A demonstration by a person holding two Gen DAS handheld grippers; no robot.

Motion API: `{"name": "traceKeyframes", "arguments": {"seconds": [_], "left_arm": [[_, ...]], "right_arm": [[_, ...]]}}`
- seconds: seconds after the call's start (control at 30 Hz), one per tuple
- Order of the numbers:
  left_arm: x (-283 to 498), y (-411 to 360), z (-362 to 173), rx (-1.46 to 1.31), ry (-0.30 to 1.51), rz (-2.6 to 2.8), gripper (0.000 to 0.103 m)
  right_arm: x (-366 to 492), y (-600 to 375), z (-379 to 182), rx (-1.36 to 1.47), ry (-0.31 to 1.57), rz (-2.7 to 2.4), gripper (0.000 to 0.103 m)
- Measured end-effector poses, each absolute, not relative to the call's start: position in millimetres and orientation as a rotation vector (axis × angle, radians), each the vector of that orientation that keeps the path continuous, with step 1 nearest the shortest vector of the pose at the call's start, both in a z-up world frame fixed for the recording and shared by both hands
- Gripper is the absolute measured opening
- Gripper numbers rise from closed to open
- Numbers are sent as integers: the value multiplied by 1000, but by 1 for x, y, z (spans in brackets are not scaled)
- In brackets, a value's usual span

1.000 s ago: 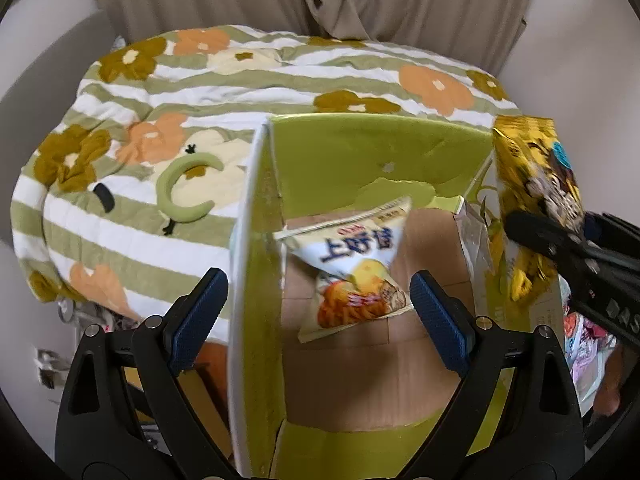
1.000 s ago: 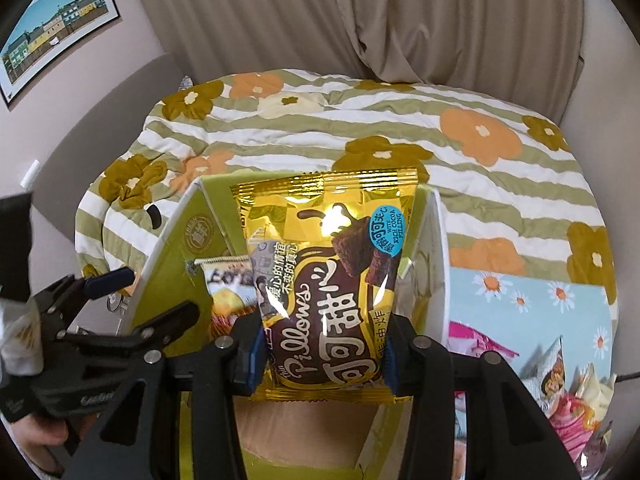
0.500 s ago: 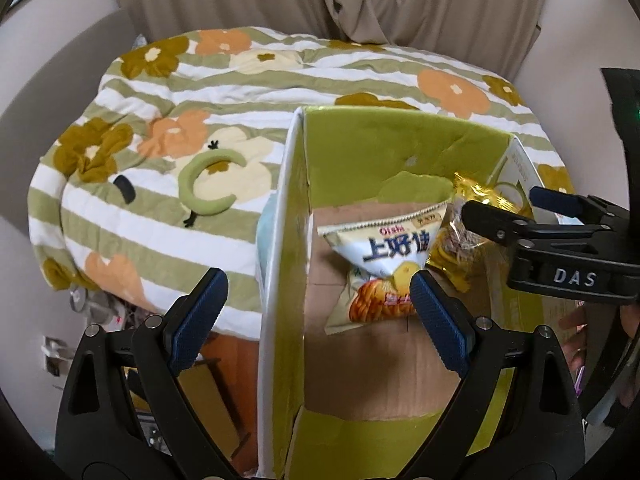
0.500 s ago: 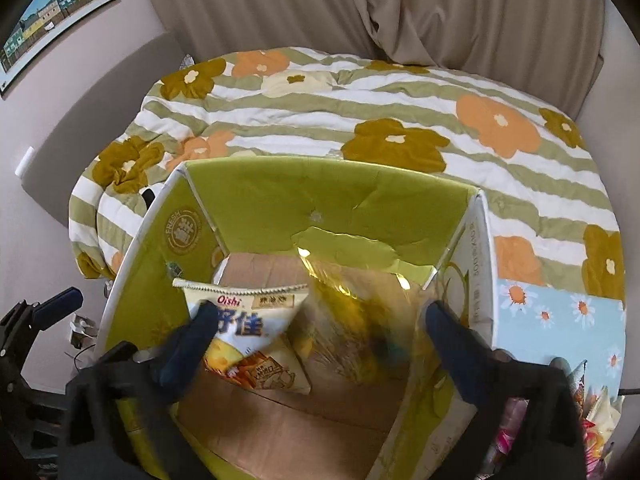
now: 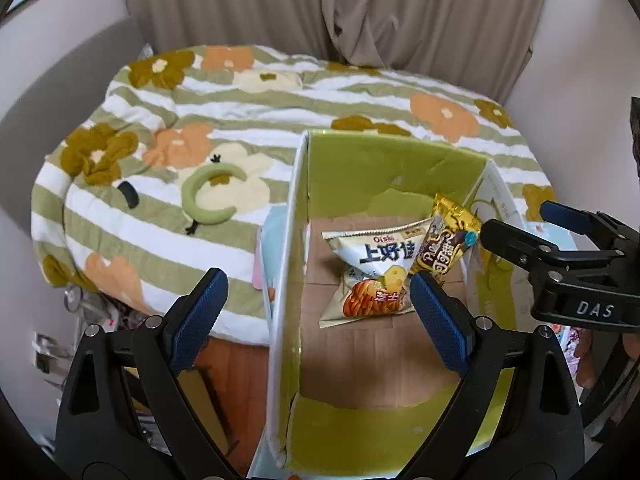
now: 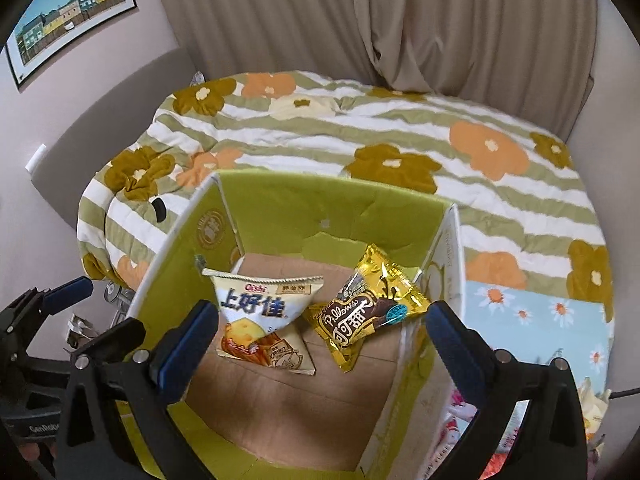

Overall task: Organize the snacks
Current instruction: 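Move both tools back over the snack pile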

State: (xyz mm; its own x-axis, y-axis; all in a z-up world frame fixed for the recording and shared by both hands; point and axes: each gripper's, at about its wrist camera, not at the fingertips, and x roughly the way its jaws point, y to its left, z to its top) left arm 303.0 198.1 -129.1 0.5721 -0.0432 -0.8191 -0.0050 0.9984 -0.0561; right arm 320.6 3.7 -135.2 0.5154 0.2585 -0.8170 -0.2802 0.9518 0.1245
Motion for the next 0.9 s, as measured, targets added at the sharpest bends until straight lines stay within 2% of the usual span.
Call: {"name": "traceKeyframes", "arguments": {"seconds": [0.4,0.9], "left_arm": [[240,178,-78,-5,835,-121,92],[168,64,-67,54,800,-348,92]], "right_arm": [[245,-15,-77,-18,863,255,103],[116,-119,-55,-2,779,81,103]]}}
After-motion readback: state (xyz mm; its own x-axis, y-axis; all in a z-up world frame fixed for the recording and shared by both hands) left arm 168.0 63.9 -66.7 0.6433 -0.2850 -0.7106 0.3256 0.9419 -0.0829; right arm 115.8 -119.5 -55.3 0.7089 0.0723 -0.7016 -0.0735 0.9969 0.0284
